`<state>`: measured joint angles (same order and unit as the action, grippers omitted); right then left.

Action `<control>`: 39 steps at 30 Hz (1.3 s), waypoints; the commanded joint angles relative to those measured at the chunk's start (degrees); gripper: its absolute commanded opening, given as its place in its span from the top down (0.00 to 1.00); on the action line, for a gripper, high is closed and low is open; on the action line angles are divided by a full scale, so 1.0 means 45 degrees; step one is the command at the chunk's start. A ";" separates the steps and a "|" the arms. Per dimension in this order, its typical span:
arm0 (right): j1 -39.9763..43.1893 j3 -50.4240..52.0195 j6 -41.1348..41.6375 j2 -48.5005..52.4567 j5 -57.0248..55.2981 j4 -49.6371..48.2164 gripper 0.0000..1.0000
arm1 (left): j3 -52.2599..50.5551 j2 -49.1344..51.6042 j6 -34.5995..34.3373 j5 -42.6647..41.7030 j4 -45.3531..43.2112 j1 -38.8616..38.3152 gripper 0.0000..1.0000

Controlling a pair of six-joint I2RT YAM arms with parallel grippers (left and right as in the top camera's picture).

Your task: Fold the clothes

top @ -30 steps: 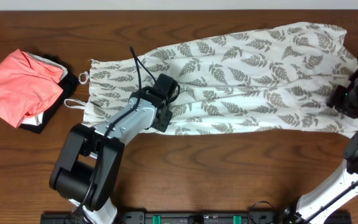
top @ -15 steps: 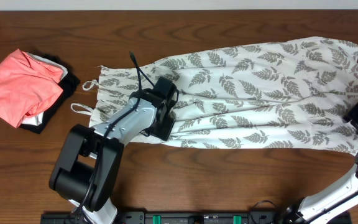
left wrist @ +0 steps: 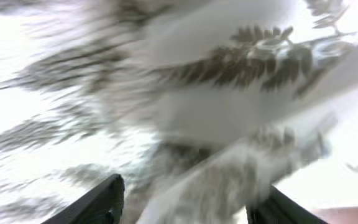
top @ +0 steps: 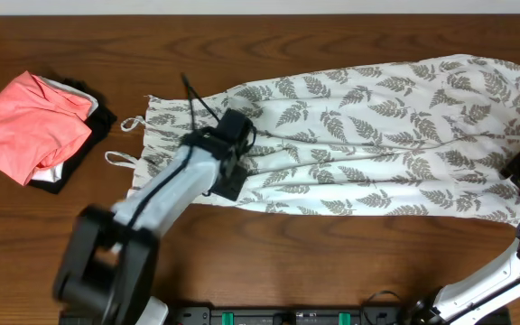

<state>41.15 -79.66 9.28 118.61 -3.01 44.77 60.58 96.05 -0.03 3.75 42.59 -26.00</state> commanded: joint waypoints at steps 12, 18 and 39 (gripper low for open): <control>0.0427 0.0967 0.0311 0.1438 -0.0510 -0.0136 0.49 | -0.1311 -0.1268 0.0039 0.0651 0.0816 0.0073 0.37; 0.0423 0.0967 0.0311 0.1438 -0.0427 -0.0136 0.49 | -0.1967 -0.1263 0.0039 0.0646 0.0015 0.0073 0.34; 0.0427 0.0967 0.0311 0.1438 -0.0321 -0.0141 0.49 | -0.2817 -0.0559 0.0277 0.0661 -0.2021 0.0073 0.92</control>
<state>41.56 -79.40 9.69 118.45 -3.01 44.07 48.27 92.99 0.73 6.13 33.98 -25.98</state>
